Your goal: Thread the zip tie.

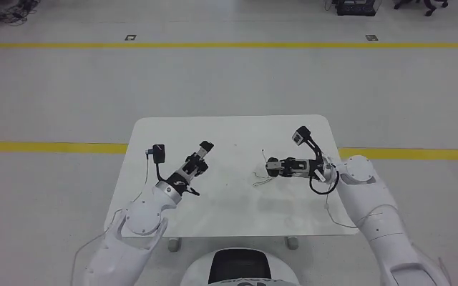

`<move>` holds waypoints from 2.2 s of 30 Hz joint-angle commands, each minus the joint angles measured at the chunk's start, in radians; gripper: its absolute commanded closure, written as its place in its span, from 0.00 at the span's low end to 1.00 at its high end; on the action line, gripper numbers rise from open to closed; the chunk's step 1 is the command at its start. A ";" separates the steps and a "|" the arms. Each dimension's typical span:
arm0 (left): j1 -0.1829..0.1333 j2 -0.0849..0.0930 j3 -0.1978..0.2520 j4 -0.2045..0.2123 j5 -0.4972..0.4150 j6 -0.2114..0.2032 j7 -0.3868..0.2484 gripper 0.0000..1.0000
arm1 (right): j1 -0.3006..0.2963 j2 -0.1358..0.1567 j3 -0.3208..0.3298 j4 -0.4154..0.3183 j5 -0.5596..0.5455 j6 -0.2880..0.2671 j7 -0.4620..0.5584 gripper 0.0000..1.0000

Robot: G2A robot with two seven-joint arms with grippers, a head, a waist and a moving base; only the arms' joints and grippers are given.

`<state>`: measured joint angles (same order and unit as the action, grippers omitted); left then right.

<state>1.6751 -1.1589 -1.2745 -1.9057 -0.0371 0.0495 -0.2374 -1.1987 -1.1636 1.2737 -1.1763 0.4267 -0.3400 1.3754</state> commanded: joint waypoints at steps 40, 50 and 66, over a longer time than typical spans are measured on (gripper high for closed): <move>-0.008 0.002 0.078 0.010 -0.092 -0.014 -0.115 0.00 | -0.014 -0.052 -0.057 -0.071 -0.047 0.020 -0.143 1.00; 0.016 0.017 0.085 -0.020 0.141 -0.229 -0.124 0.00 | -0.018 -0.047 -0.069 -0.083 -0.059 0.075 -0.187 1.00; -0.008 0.023 0.152 -0.004 0.541 -0.256 -0.016 0.00 | -0.040 -0.041 -0.077 -0.107 -0.063 0.088 -0.234 1.00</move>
<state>1.6686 -1.1363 -1.1291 -1.9105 0.4699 -0.2010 -0.2673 -1.2387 -1.2048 1.1966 -1.2864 0.3621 -0.2509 1.1424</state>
